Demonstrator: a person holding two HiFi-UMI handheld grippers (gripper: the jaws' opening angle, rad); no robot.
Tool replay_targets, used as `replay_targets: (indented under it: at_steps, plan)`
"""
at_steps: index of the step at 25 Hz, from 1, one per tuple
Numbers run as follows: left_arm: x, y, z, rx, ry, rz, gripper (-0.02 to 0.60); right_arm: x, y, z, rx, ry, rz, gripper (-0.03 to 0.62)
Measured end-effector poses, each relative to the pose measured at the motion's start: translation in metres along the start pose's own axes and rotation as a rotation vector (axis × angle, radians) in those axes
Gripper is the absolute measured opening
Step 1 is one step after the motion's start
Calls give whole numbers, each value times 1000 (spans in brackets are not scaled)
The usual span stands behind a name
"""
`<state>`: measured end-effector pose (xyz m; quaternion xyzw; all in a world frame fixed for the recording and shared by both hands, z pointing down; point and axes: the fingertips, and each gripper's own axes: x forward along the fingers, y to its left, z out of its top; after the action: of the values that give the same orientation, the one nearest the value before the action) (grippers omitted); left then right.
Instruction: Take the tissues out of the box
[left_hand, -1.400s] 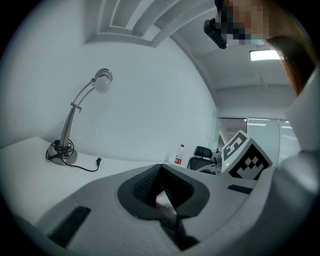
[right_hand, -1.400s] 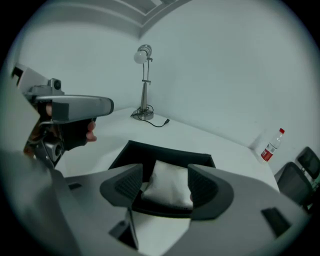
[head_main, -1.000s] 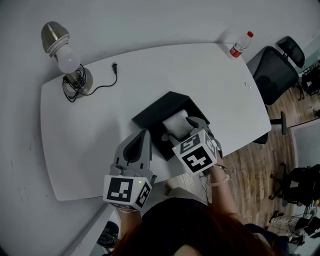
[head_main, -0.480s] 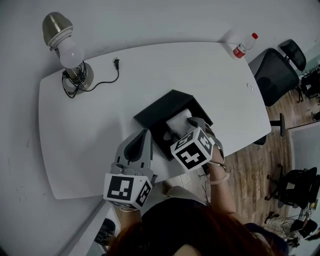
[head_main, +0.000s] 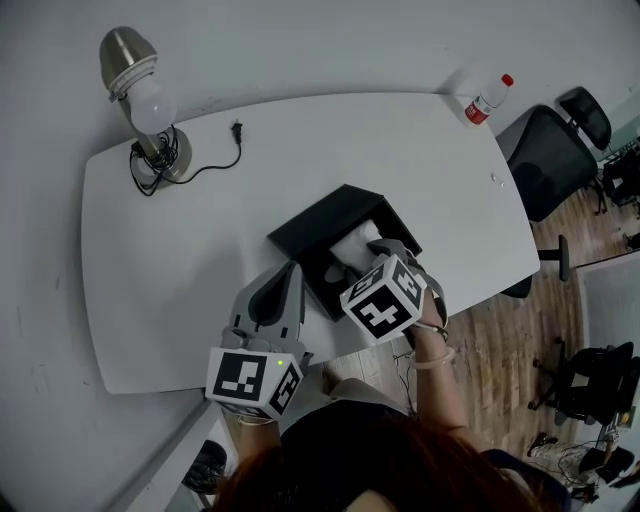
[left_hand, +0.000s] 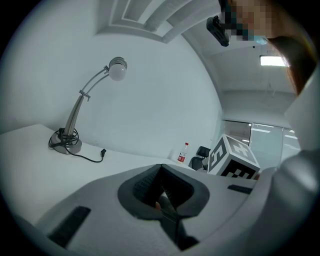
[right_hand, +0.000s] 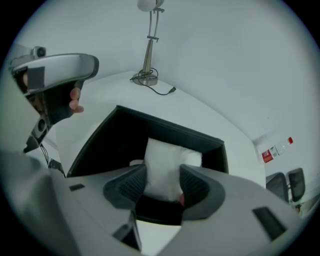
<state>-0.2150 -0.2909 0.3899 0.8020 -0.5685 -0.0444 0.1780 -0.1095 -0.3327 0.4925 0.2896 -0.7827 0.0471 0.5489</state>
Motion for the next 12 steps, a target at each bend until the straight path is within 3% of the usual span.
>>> replay_targets:
  at_steps: [12]
  plan:
    - [-18,-11,9,27,-32,34,21,-24,-2,9,-11,-134,-45,213]
